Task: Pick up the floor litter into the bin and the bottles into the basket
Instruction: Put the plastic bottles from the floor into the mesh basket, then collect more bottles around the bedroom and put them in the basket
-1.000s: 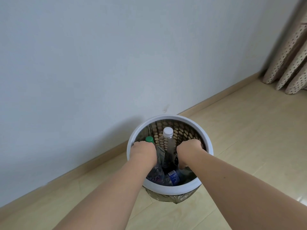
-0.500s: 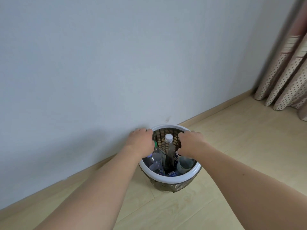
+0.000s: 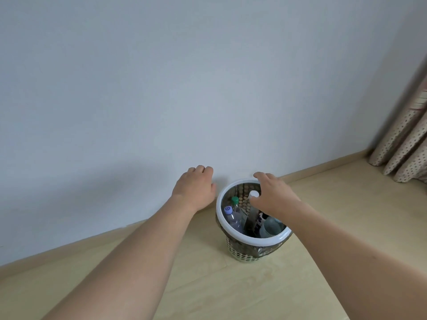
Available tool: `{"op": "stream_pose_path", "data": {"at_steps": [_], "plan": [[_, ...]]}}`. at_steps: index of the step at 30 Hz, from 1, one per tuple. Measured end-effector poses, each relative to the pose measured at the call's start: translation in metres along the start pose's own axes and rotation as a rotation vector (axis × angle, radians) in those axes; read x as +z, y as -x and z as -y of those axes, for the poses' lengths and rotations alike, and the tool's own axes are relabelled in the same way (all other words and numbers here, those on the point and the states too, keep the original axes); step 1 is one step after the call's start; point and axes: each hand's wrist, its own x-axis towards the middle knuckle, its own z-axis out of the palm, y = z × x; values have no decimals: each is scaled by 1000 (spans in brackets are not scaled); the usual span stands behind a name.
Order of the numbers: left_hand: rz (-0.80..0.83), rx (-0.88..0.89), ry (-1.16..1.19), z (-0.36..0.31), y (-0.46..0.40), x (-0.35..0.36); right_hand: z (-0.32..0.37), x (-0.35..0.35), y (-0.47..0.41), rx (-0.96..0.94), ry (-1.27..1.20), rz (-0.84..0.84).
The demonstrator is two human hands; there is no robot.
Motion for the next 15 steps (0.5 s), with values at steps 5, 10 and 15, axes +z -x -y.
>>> {"op": "stream_pose_path", "data": {"at_steps": [5,10,15], "plan": [[71,-43,27,34,-41,33,10,26,-55,-17,-8,46],[108,-62,55,46,-71,-13,32,-12,-84,-26,4,99],[117,-40,57,45,-90,-144,72,-130,-84,-41,33,146]]}}
